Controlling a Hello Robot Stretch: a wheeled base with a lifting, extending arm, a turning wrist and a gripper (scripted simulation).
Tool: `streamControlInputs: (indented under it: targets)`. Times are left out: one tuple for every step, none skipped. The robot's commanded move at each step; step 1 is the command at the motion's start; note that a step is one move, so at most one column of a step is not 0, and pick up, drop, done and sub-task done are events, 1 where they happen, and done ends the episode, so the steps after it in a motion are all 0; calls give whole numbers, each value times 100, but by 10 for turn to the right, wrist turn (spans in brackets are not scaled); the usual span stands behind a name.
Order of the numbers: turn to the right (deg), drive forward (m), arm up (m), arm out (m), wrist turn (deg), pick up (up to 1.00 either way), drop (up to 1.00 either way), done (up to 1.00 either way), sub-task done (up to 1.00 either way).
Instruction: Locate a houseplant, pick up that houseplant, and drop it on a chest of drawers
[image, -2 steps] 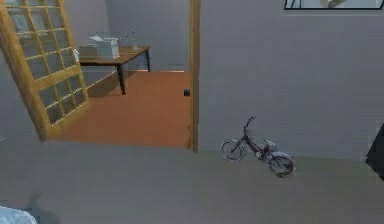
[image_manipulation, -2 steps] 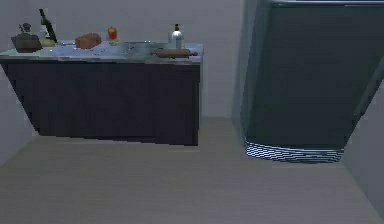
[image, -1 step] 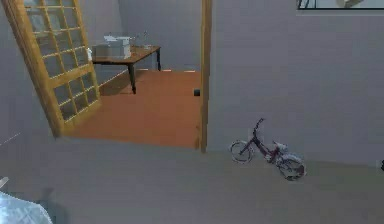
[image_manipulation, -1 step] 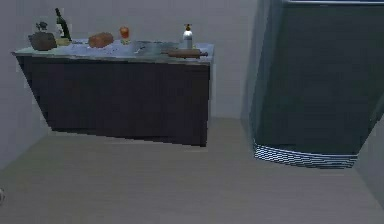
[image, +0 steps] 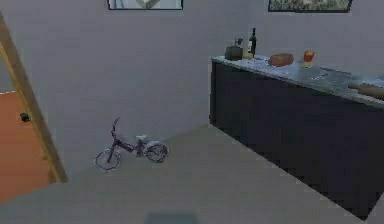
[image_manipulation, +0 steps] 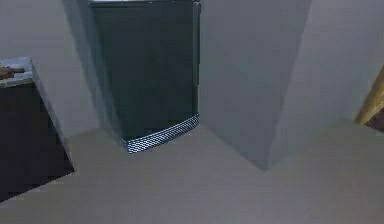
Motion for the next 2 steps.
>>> streamControlInputs:
  targets:
    - [450,0,0,0,0,0,0,0,0]
    - [0,20,0,0,0,0,0,0,0]
